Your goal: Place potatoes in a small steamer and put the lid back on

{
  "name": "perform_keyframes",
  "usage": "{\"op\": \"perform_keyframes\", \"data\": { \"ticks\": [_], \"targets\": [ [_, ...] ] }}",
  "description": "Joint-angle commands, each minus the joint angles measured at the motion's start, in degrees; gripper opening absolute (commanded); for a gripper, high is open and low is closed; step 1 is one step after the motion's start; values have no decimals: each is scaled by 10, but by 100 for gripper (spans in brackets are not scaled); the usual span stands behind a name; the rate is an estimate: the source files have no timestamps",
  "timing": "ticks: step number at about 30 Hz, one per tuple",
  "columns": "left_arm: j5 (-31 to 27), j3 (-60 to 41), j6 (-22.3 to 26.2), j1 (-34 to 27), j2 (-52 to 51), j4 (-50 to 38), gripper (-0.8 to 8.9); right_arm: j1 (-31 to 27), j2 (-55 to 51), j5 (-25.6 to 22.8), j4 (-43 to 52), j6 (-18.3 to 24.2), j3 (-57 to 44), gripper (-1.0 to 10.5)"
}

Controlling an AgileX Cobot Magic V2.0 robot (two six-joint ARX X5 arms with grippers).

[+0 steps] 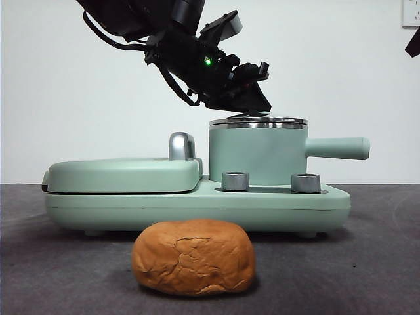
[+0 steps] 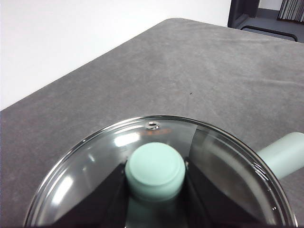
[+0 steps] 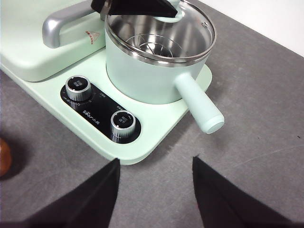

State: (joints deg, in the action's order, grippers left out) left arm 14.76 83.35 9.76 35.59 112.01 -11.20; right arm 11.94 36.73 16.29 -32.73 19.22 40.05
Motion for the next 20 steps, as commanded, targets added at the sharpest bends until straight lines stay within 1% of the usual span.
{"op": "perform_keyframes", "data": {
  "ticks": [1, 5, 12, 17, 20],
  "targets": [
    [-3, 15, -4, 7, 9, -5, 6, 2, 3, -1, 5, -6, 10, 242],
    [-28, 15, -4, 7, -4, -7, 5, 2, 3, -1, 5, -6, 10, 242],
    [-28, 15, -4, 5, -41, 3, 5, 2, 3, -1, 5, -7, 10, 242],
    [-28, 15, -4, 3, -75, 30, 6, 2, 3, -1, 5, -8, 10, 242],
    [-28, 15, -4, 2, -98, 63, 6, 2, 3, 0, 5, -8, 10, 242]
  ]
}}
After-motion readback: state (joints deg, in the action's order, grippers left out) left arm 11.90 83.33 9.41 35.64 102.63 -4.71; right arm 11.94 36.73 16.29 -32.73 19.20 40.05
